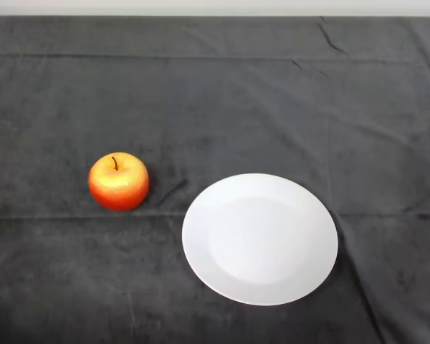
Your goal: Move the apple to the plate
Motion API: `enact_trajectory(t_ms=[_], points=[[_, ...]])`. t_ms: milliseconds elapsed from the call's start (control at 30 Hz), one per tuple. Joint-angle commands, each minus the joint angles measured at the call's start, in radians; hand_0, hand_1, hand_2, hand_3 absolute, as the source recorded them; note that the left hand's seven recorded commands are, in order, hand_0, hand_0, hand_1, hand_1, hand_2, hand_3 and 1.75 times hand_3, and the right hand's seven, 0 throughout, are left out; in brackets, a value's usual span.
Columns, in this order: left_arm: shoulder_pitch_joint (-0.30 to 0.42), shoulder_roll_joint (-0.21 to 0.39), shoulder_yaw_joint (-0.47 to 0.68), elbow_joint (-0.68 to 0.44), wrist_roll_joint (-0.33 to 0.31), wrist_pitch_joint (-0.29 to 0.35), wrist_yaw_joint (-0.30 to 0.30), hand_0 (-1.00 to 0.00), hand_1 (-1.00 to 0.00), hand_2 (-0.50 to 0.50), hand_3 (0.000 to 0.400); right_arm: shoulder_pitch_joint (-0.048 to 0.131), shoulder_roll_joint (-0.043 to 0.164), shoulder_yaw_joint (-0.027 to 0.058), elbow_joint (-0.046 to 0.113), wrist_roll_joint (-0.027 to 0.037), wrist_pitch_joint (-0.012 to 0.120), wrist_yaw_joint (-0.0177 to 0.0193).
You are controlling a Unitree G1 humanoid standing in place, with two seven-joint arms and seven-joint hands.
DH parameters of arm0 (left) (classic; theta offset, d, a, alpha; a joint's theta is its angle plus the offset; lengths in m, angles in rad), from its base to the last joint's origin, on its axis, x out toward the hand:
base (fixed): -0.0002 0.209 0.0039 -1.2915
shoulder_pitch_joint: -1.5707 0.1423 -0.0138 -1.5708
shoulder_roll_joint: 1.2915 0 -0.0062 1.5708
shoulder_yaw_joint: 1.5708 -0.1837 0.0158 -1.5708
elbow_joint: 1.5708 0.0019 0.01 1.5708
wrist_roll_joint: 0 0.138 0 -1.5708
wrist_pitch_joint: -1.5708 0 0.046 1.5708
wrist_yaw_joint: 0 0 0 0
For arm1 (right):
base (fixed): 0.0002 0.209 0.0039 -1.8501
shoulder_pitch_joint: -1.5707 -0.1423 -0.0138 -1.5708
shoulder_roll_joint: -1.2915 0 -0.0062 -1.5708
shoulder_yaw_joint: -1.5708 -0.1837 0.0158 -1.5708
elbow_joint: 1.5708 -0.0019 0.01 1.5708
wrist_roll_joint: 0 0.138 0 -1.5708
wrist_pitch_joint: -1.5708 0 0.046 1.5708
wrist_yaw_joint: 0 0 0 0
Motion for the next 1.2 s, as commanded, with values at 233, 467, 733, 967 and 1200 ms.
enact_trajectory(t_ms=[233,467,733,967,1200], points=[[-0.070,-0.034,-0.051,-0.021,0.051,0.002,-0.030,0.00,0.00,0.00,0.000,-0.052,-0.031,-0.0015,-0.001,0.0212,0.000,0.0034],[-0.086,-0.067,-0.089,-0.018,0.081,-0.004,-0.044,0.00,0.00,0.00,0.000,-0.052,-0.031,-0.0014,-0.002,0.0212,0.000,0.0032],[-0.121,-0.117,-0.136,-0.016,0.116,-0.005,-0.062,0.00,0.00,0.00,0.000,-0.052,-0.031,-0.0013,-0.002,0.0212,0.000,0.0030],[-0.143,-0.160,-0.173,-0.019,0.139,-0.023,-0.080,0.00,0.00,0.00,0.000,-0.052,-0.031,-0.0013,-0.003,0.0213,0.000,0.0028],[-0.147,-0.201,-0.206,-0.021,0.159,-0.055,-0.094,0.00,0.00,0.00,0.000,-0.051,-0.031,-0.0013,-0.003,0.0213,0.000,0.0027]])
